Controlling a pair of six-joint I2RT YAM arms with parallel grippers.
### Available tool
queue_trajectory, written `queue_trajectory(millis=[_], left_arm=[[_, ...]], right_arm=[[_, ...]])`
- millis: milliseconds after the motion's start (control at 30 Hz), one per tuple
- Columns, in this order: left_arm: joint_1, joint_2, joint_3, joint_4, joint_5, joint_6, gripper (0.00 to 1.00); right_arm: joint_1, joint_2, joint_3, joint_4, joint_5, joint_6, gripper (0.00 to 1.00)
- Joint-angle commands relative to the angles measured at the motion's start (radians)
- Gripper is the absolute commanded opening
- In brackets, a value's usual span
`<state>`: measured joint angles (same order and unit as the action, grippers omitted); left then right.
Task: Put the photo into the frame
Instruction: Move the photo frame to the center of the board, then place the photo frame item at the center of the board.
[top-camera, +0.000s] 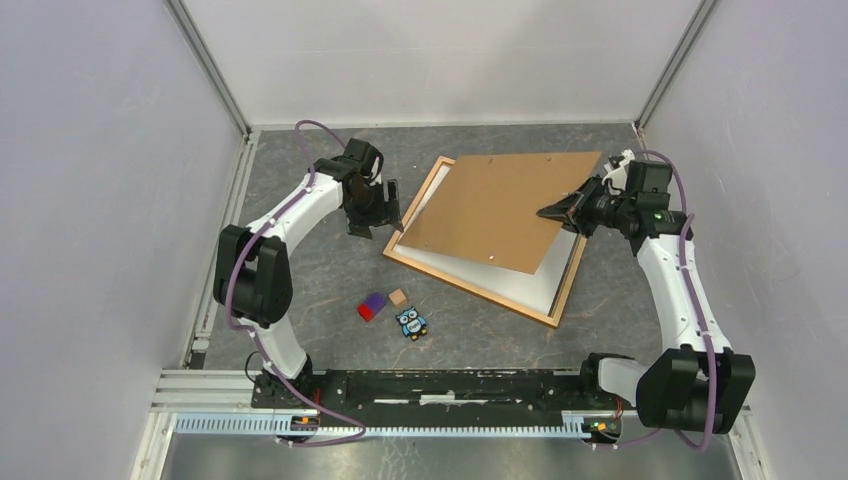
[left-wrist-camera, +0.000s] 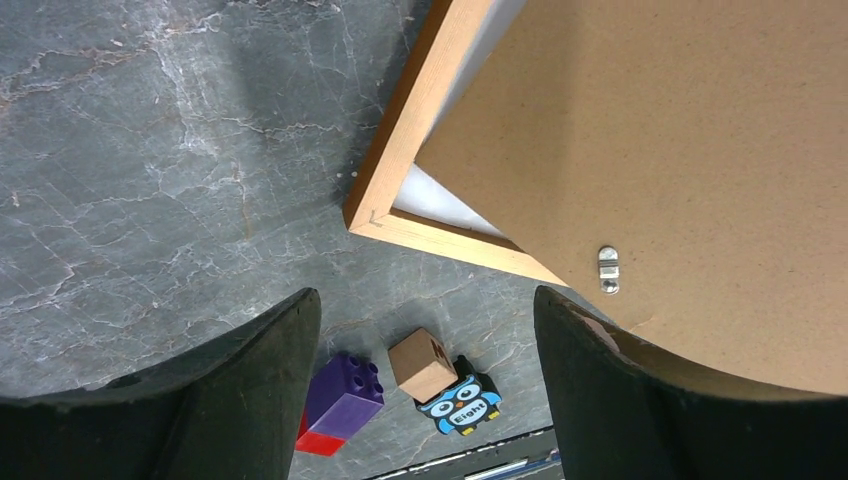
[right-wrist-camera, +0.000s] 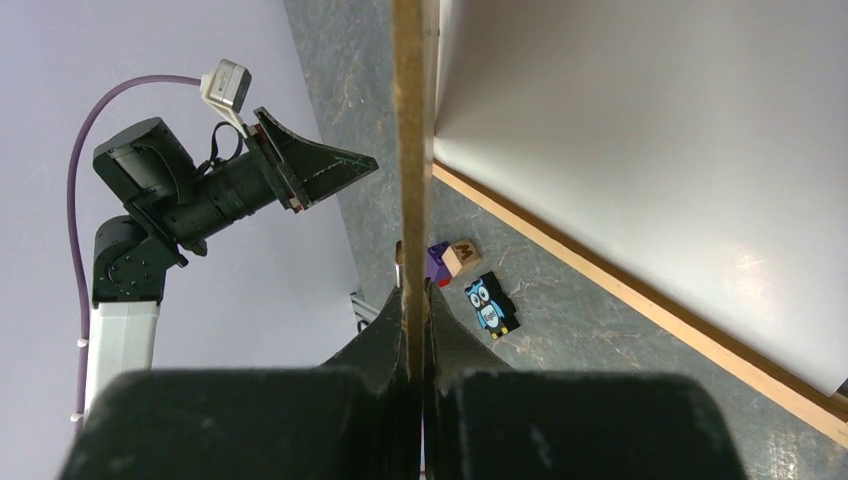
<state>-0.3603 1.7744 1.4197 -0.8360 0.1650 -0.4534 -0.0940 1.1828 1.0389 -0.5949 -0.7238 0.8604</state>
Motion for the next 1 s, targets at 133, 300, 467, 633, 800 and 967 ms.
queue_trajectory(millis=[133, 300, 467, 633, 800, 967], left_arm=[[0.000, -0.049, -0.006, 0.026, 0.027, 0.061, 0.85], [0.001, -0.048, -0.008, 0.029, 0.031, 0.061, 0.85], [0.000, -0.040, -0.017, 0.041, 0.046, 0.052, 0.85], [0.000, -0.010, -0.020, 0.046, 0.072, 0.045, 0.85], [0.029, 0.018, -0.023, 0.095, 0.136, 0.028, 0.88], [0.105, 0.081, 0.000, 0.174, 0.268, -0.062, 0.90]], right_arm=[[0.003, 0.001, 0.002, 0.089, -0.112, -0.002, 0.00], [0.020, 0.025, -0.025, 0.127, -0.140, -0.001, 0.00], [0.025, 0.039, -0.028, 0.135, -0.144, -0.015, 0.00], [0.025, 0.061, -0.034, 0.131, -0.140, -0.030, 0.00], [0.025, 0.070, -0.051, 0.151, -0.156, -0.045, 0.00], [0.025, 0.104, -0.055, 0.175, -0.180, -0.122, 0.03]])
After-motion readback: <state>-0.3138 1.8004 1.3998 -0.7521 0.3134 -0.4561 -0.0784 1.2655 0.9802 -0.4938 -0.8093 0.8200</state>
